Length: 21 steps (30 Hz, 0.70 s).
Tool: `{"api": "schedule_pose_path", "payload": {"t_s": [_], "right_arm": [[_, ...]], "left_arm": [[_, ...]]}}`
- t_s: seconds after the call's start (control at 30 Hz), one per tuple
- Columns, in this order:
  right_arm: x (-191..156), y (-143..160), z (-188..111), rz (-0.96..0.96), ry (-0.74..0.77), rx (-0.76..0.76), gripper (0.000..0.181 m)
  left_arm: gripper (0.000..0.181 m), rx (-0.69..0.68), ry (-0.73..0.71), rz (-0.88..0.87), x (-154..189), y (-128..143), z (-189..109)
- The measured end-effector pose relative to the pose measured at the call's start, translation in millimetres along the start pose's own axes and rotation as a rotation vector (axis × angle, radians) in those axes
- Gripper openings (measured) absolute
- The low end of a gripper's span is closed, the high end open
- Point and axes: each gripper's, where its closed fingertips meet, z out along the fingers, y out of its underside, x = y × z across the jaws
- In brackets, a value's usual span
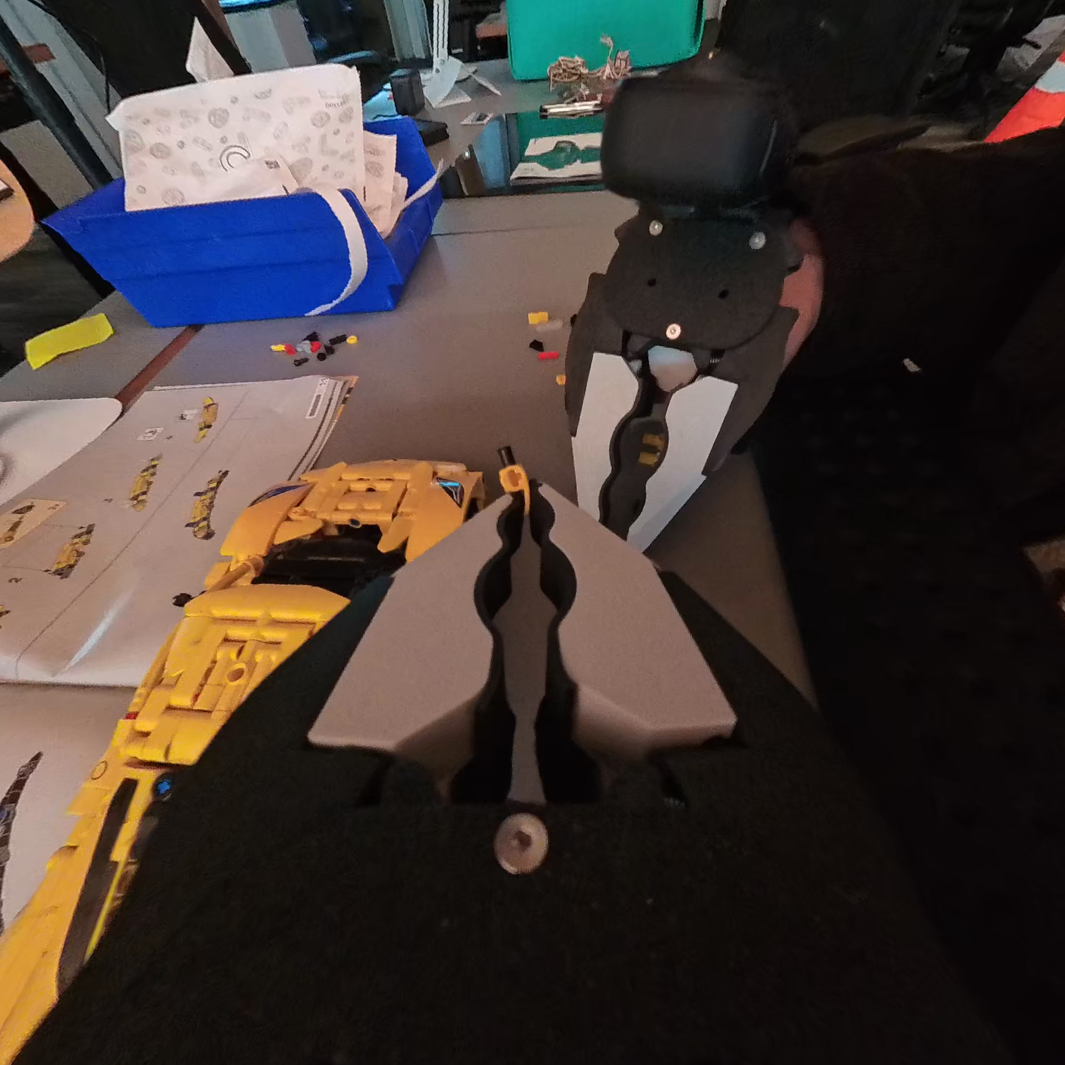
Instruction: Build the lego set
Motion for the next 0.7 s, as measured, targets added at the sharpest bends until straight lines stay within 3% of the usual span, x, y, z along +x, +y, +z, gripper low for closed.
{"api": "schedule_pose_path", "payload": {"t_s": [0.13,0.33,0.4,0.7], "right_arm": [[2,-2,-1,-0.015,0.001,0.007,0.005],[12,-69,-48,0.163,-0.029,0.49,0.004],[16,-80,-58,0.219,-0.027,0.587,0.004],[18,-80,-41,0.238,0.033,0.539,0.004]], "left_arm": [[0.001,-0.021,-0.003,-0.004,0,3,2],[0.001,-0.042,-0.034,-0.028,-5,8,5],[0.001,-0.029,-0.042,-0.025,-4,6,6],[0.001,-0.057,-0.12,0.017,-11,8,9]]}}
